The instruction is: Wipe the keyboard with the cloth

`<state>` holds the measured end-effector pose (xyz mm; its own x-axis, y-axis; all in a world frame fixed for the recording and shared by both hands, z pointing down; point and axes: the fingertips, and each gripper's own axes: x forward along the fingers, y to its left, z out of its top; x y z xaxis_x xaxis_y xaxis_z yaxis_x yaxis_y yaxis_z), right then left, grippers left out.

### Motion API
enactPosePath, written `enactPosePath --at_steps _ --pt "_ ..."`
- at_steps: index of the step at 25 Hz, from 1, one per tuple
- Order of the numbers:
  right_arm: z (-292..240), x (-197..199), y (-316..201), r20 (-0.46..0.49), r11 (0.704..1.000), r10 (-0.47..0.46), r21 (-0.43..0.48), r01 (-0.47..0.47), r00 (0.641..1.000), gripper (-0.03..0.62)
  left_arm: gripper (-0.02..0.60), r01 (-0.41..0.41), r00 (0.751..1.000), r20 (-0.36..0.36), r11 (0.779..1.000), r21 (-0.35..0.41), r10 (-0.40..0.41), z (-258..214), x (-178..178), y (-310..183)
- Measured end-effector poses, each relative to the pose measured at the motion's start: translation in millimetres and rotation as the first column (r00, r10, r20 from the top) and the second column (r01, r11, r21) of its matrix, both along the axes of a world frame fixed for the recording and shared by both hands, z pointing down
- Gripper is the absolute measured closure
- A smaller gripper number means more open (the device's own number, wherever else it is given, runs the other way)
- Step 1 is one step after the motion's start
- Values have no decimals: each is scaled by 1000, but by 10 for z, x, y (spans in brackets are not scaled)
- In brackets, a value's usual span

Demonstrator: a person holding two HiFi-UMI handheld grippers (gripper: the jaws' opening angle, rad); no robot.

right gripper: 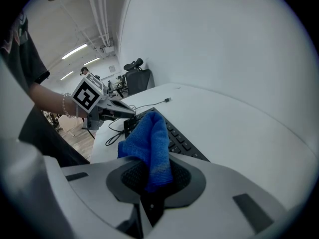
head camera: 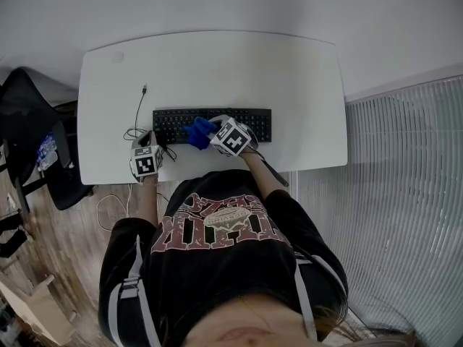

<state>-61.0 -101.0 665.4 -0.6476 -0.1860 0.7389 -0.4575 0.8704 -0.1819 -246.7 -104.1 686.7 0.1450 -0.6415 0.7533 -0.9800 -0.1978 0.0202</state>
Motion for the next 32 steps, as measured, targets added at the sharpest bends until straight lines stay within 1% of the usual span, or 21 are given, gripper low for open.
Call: enactPosePath --at_steps 5,11,18,23,27,32 --pt "-27 117 13 -15 1000 -16 -4 16 1000 530 549 10 1000 7 1000 -3 -10 4 -2 -9" --pt "11 349 21 -40 1000 -26 2 26 999 530 549 20 1000 18 1000 -5 -20 26 11 -9" --pt "72 651 -23 -35 999 31 -20 -31 999 530 549 37 999 27 999 -2 -37 51 9 -27" --pt "122 810 -9 -35 998 47 -31 -48 998 530 549 46 998 31 999 -5 -45 82 -9 -2" --pt "176 939 -16 -40 999 40 -34 -42 998 530 549 51 998 39 999 -7 -51 134 -30 -8" --pt "133 1255 -26 -44 996 75 -43 -77 996 530 549 55 998 42 998 -10 -54 78 -2 -25"
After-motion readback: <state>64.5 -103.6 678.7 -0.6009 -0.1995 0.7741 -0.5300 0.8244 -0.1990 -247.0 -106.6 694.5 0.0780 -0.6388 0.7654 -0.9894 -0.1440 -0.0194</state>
